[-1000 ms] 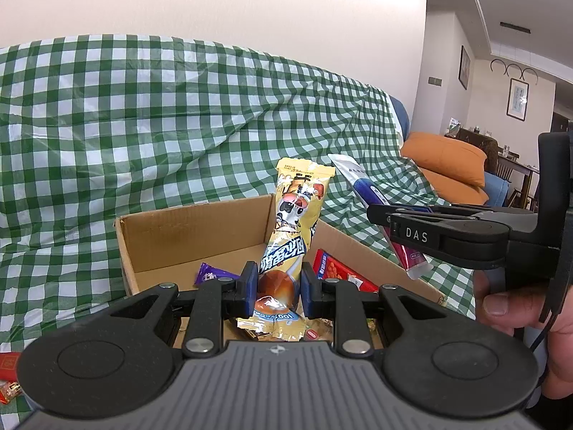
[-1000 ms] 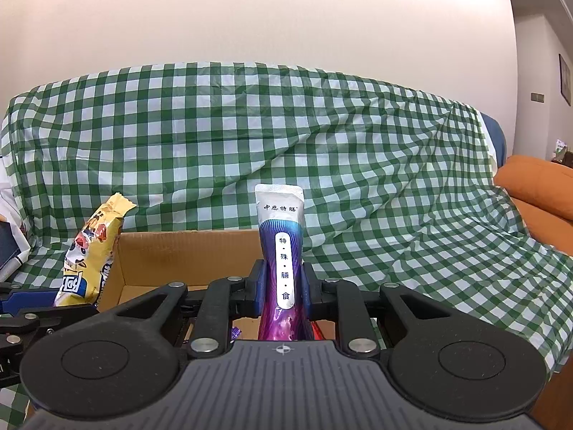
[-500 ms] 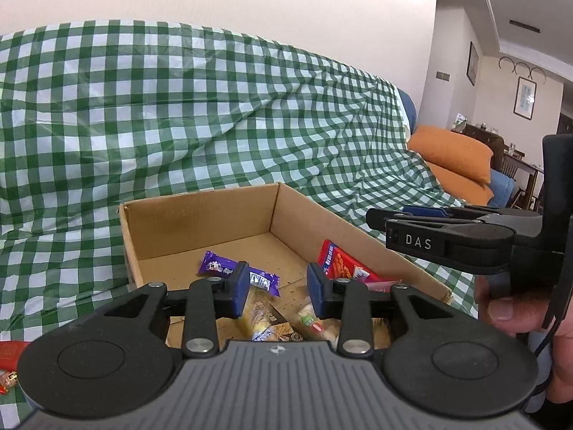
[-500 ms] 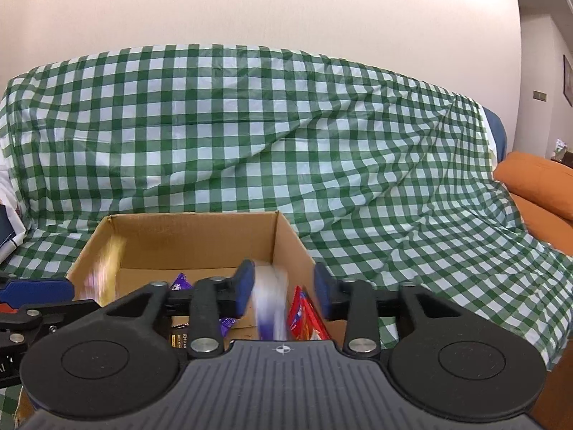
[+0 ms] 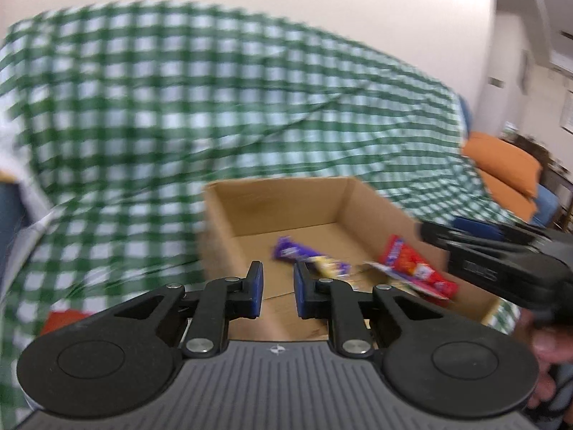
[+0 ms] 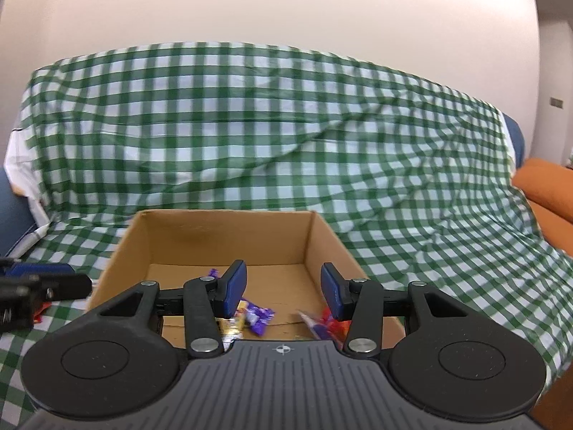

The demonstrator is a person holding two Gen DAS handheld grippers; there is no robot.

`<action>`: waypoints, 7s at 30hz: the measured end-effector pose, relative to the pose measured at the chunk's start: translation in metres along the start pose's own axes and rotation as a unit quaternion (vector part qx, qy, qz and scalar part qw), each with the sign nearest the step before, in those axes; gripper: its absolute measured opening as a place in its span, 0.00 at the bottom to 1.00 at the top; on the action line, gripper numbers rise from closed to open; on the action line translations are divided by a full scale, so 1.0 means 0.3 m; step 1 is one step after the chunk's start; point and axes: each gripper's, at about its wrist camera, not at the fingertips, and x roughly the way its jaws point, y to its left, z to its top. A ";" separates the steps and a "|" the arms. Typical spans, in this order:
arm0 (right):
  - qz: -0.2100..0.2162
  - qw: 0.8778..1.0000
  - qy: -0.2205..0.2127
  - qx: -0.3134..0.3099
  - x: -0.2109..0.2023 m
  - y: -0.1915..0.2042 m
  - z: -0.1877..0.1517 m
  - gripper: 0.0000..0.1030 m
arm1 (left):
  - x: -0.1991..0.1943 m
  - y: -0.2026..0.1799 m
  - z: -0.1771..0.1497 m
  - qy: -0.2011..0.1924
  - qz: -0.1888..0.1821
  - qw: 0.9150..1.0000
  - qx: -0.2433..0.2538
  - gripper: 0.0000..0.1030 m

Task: Organize snacks
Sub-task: 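Move both open tools from the box down to the remaining snacks, then grasp the red square packet with left tool while right tool grasps red-wrapped candy, then lift the red packet and candy and carry both over the box, then open both tools to drop the red packet and candy into the box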

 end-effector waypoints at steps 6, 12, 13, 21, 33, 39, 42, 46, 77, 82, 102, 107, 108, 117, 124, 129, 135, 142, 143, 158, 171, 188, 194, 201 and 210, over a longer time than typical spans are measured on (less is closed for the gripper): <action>0.030 0.999 -0.016 -0.023 -0.033 0.065 -0.005 0.29 | 0.021 0.189 0.020 0.055 0.036 0.997 -0.051 0.19; 0.076 0.997 -0.003 -0.028 -0.040 0.086 -0.003 0.29 | 0.073 0.460 -0.005 0.111 0.089 0.979 -0.149 0.19; 0.083 0.996 0.001 -0.027 -0.038 0.087 -0.001 0.29 | 0.077 0.510 -0.010 0.115 0.103 0.974 -0.165 0.19; 0.125 0.991 0.022 -0.041 -0.022 0.119 -0.006 0.31 | 0.161 0.805 -0.083 0.158 0.140 0.927 -0.309 0.39; 0.157 0.987 0.027 -0.038 0.001 0.152 0.010 0.33 | 0.316 0.782 -0.101 0.203 0.204 0.920 -0.265 0.72; 0.160 0.986 0.029 -0.044 0.012 0.159 0.011 0.33 | 0.362 0.747 -0.117 0.239 0.191 0.928 -0.216 0.34; 0.160 0.986 0.031 -0.045 0.020 0.161 0.010 0.33 | 0.358 0.722 -0.124 0.251 0.152 0.934 -0.205 0.21; 0.162 0.985 0.033 -0.050 0.021 0.177 0.006 0.33 | 0.346 0.690 -0.161 0.299 0.071 0.927 -0.214 0.21; 0.307 0.930 0.141 -0.145 -0.011 0.633 -0.206 0.35 | 0.279 0.843 -0.069 0.203 0.147 0.928 -0.276 0.35; 0.271 0.934 0.212 -0.094 0.106 0.683 -0.250 0.44 | 0.295 0.872 -0.083 0.213 0.161 0.919 -0.289 0.37; 0.231 0.940 0.229 -0.100 0.217 0.775 -0.269 0.16 | 0.515 0.768 -0.019 0.225 0.227 0.927 -0.196 0.80; 0.227 0.941 0.230 -0.099 0.230 0.758 -0.261 0.03 | 0.550 0.759 -0.030 0.238 0.257 0.921 -0.173 0.80; 0.226 0.942 0.231 -0.092 0.236 0.751 -0.258 0.03 | 0.549 0.763 -0.033 0.238 0.259 0.920 -0.174 0.80; 0.212 0.953 0.202 -0.080 0.270 0.749 -0.236 0.39 | 0.464 0.796 -0.020 0.264 0.226 0.918 -0.189 0.30; 0.196 0.958 0.184 -0.095 0.312 0.771 -0.223 0.49 | 0.366 0.797 -0.011 0.253 0.233 0.910 -0.230 0.63; 0.188 0.956 0.198 -0.106 0.366 0.786 -0.241 0.34 | 0.367 0.830 -0.078 0.273 0.263 0.867 -0.323 0.66; 0.191 0.959 0.186 -0.098 0.353 0.771 -0.240 0.23 | 0.417 0.724 -0.073 0.282 0.270 0.884 -0.258 0.68; 0.184 0.960 0.200 -0.072 0.361 0.735 -0.243 0.23 | 0.437 0.678 -0.088 0.294 0.271 0.894 -0.202 0.61; 0.184 0.959 0.201 -0.072 0.360 0.734 -0.244 0.23 | 0.435 0.674 -0.089 0.294 0.272 0.895 -0.195 0.56; 0.205 0.961 0.158 -0.096 0.223 0.707 -0.177 0.23 | 0.254 0.596 -0.058 0.205 0.243 0.929 -0.189 0.45; 0.237 0.968 0.049 -0.068 -0.066 0.384 0.080 0.23 | -0.048 0.331 0.005 0.049 0.194 0.968 -0.149 0.45; 0.089 0.996 -0.021 -0.005 -0.024 -0.179 -0.002 0.05 | -0.051 -0.061 0.006 -0.049 0.100 0.993 -0.026 0.45; 0.079 0.997 0.001 0.021 0.013 -0.242 -0.018 0.05 | -0.022 -0.103 0.006 -0.057 0.068 0.996 -0.015 0.45; 0.055 0.997 0.027 0.037 0.039 -0.241 -0.026 0.33 | -0.007 -0.142 0.002 -0.044 -0.037 0.998 -0.020 0.51; 0.048 0.997 0.038 0.037 0.046 -0.225 -0.028 0.76 | 0.005 -0.156 0.001 -0.040 -0.025 0.999 -0.013 0.60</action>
